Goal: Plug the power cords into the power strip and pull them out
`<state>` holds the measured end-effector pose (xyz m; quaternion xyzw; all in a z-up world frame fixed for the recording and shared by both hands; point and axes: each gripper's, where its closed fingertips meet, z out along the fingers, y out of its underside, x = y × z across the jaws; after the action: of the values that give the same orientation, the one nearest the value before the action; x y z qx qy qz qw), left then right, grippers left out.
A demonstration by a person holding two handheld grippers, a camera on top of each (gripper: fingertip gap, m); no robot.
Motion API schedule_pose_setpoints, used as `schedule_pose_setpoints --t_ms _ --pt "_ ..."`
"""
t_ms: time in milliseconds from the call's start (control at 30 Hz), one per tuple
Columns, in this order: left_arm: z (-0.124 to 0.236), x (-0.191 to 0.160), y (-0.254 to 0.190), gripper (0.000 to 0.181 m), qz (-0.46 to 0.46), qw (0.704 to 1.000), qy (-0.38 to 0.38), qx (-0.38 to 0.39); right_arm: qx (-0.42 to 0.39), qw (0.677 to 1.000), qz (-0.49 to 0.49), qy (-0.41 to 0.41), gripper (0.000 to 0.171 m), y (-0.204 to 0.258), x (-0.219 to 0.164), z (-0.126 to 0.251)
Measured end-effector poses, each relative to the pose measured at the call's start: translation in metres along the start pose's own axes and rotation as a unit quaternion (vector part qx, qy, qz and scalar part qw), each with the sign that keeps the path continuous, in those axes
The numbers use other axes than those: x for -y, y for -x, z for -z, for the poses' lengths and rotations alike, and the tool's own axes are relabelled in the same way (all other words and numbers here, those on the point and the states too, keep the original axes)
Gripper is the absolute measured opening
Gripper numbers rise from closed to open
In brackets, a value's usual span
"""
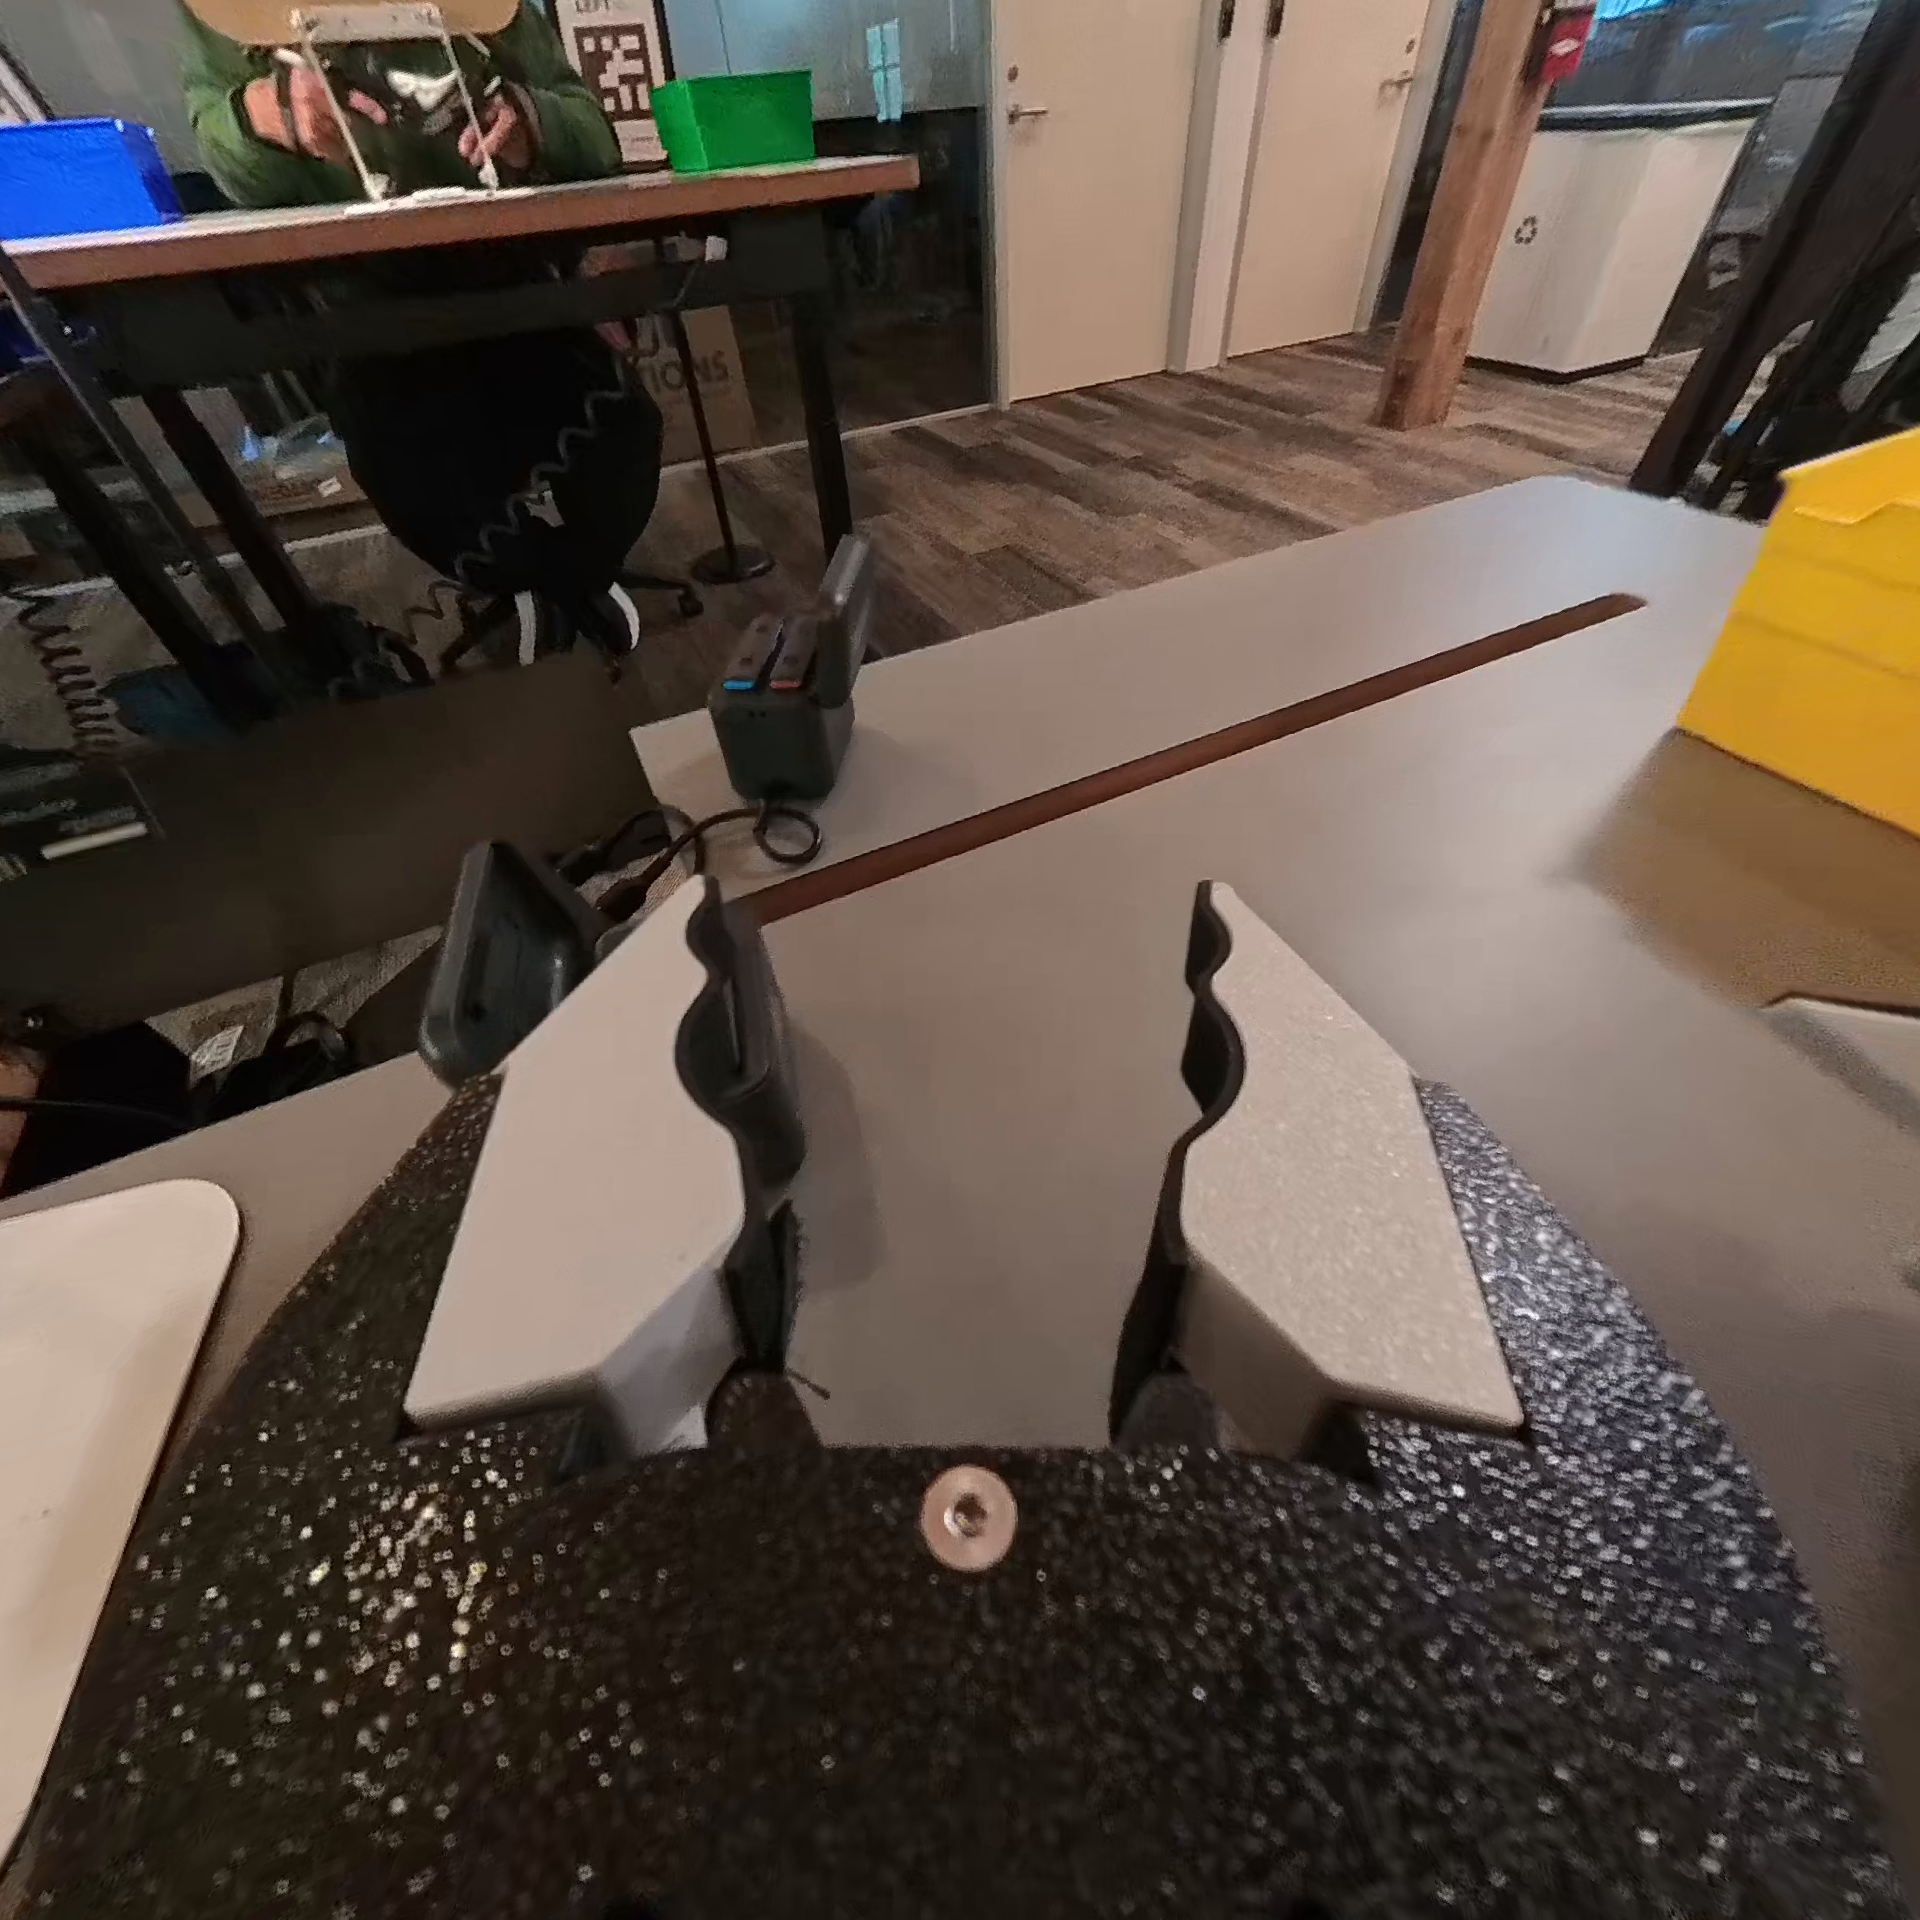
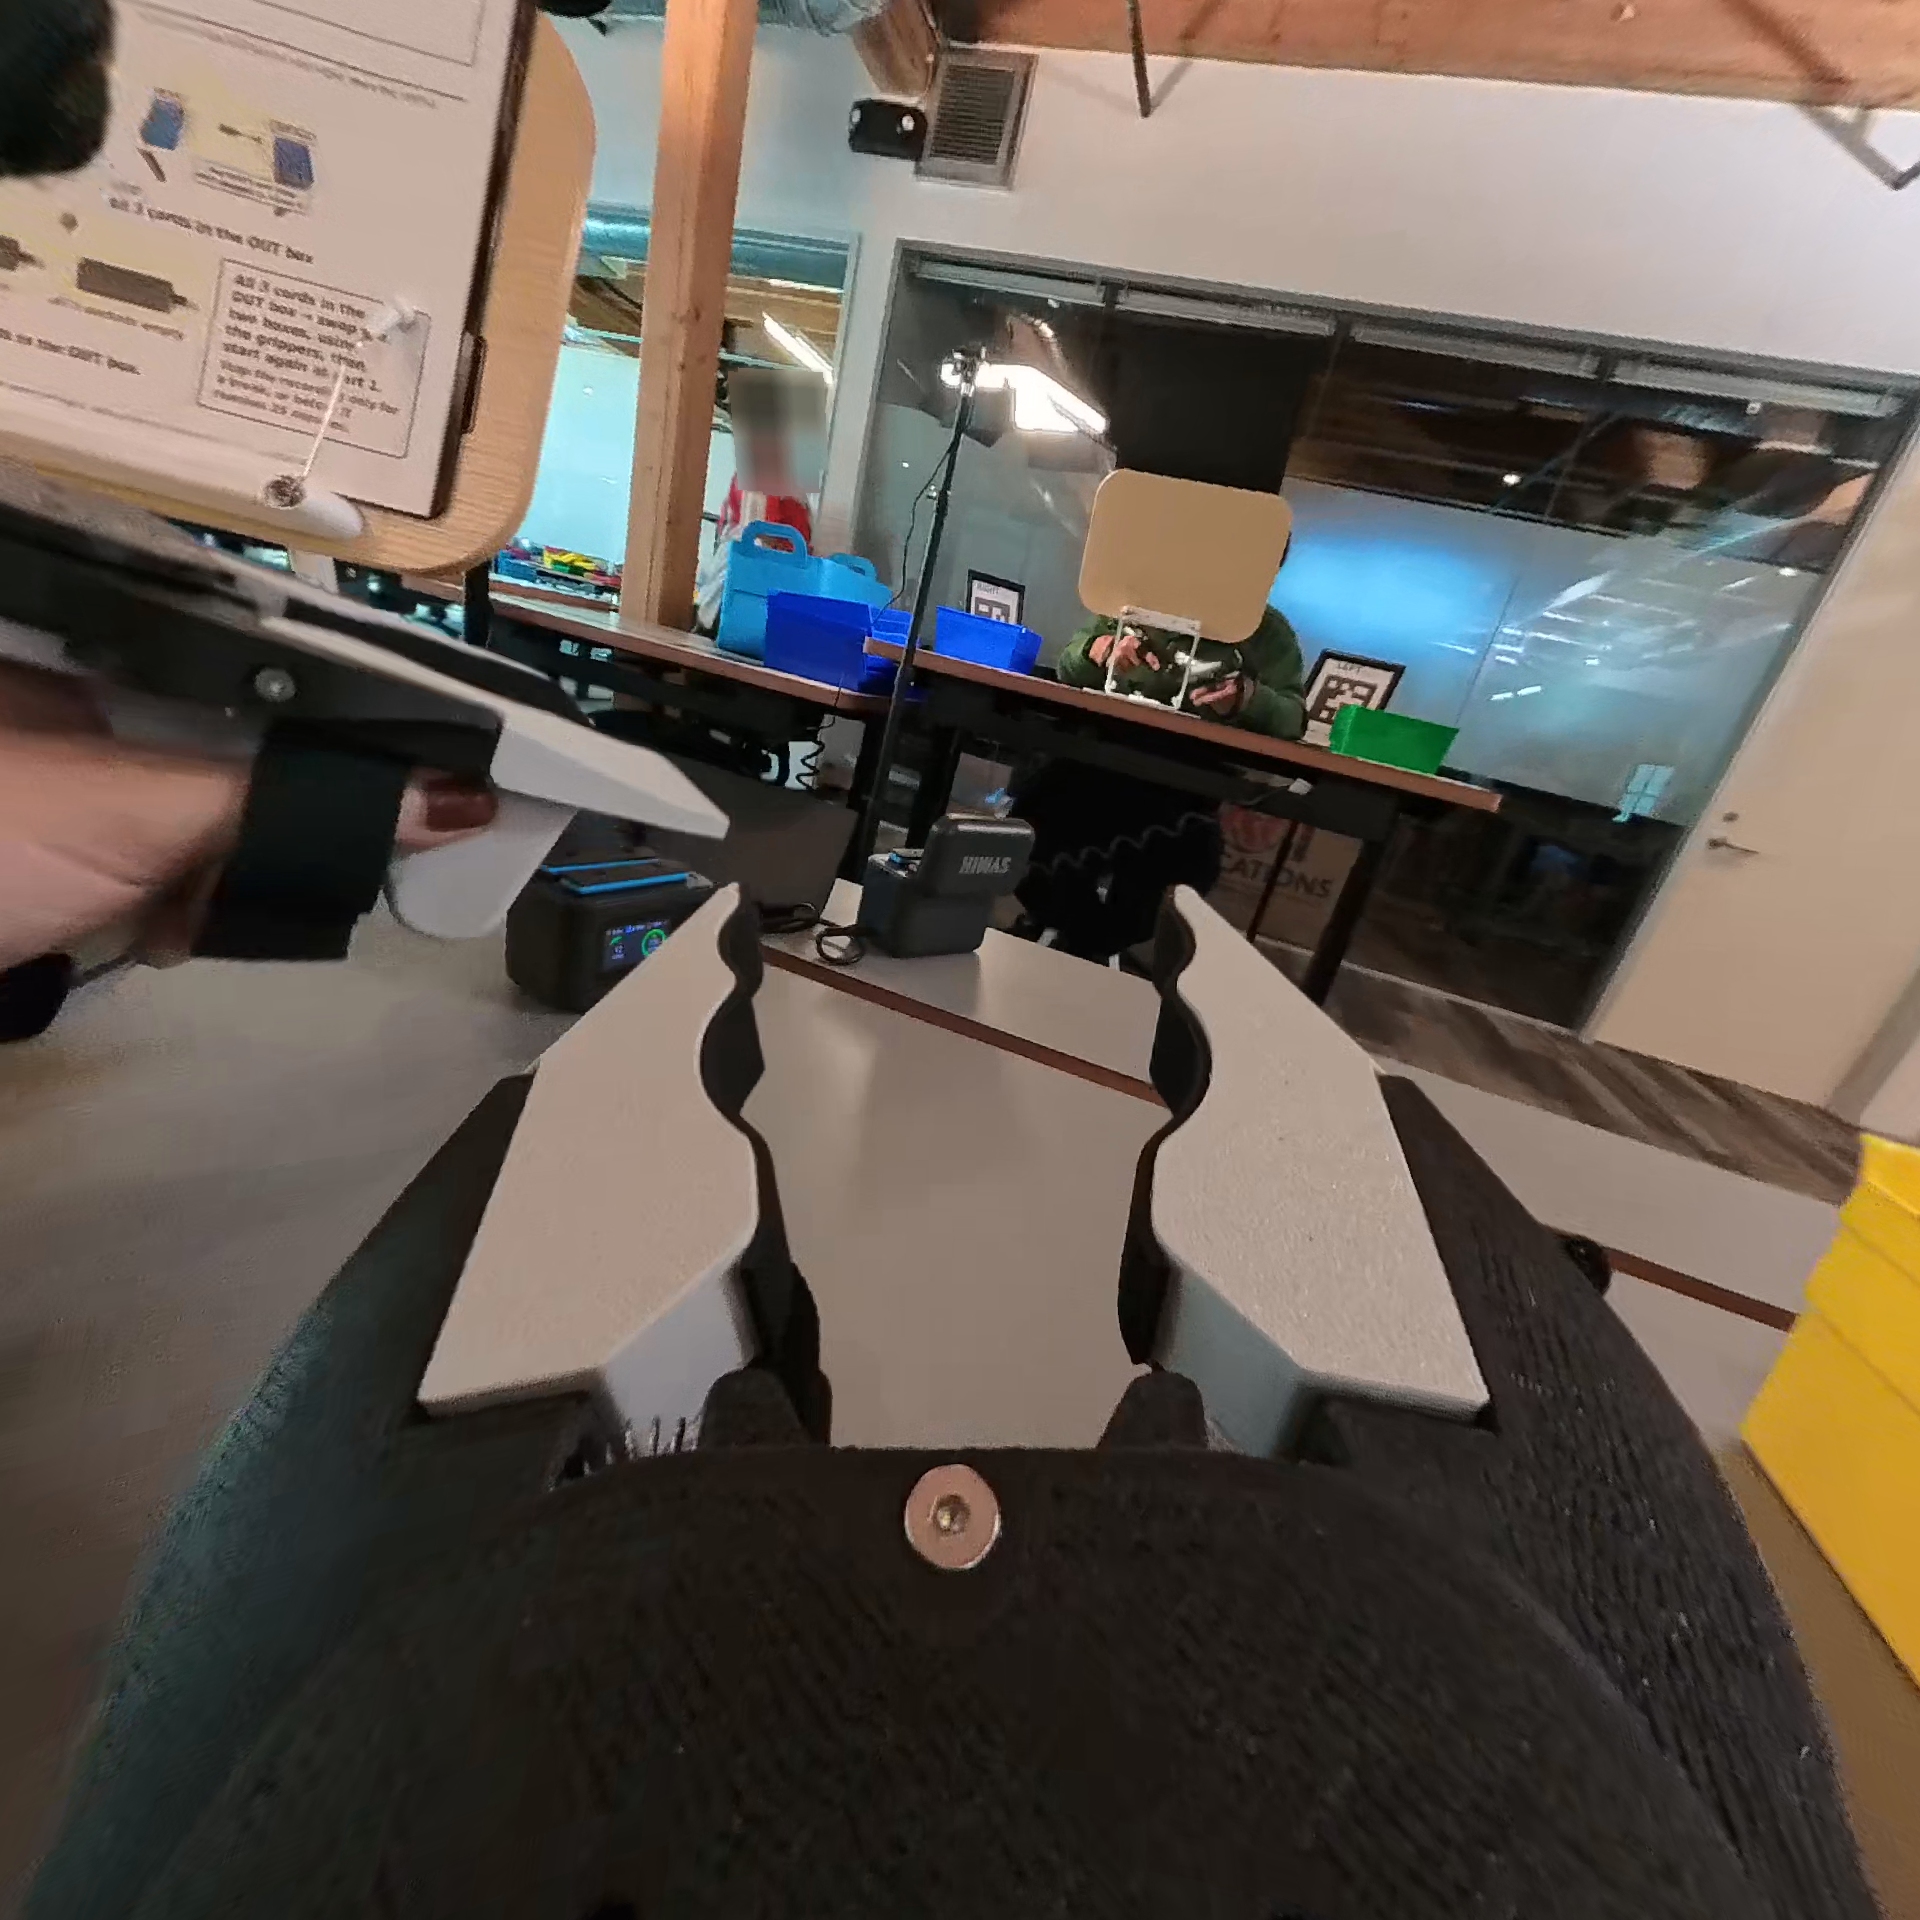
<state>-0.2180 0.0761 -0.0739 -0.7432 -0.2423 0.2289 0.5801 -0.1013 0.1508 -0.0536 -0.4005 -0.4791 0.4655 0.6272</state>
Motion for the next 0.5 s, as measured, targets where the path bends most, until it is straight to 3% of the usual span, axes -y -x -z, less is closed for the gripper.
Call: schedule_pose_setpoints --t_ms 167,333,433,500 --pt "0.031 0.05 -0.029 0.091 -0.001 0.999 -0.022 -0.049 0.007 1.0 -0.011 0.014 0.076 0.0 -0.007 -0.006" --pt "0.118 0.09 -0.054 0.1 0.008 0.993 -0.004 -0.118 0.003 1.0 -0.029 0.007 0.075 -0.004 -0.005 -0.004" --pt "0.172 0.092 -0.031 0.089 -0.025 0.994 0.01 -0.103 -0.001 0.999 -0.037 0.005 0.075 -0.006 -0.005 -0.004" --pt "0.199 0.081 0.006 0.085 -0.055 0.995 0.051 -0.066 -0.001 0.999 -0.039 0.007 0.075 -0.006 -0.006 -0.005"
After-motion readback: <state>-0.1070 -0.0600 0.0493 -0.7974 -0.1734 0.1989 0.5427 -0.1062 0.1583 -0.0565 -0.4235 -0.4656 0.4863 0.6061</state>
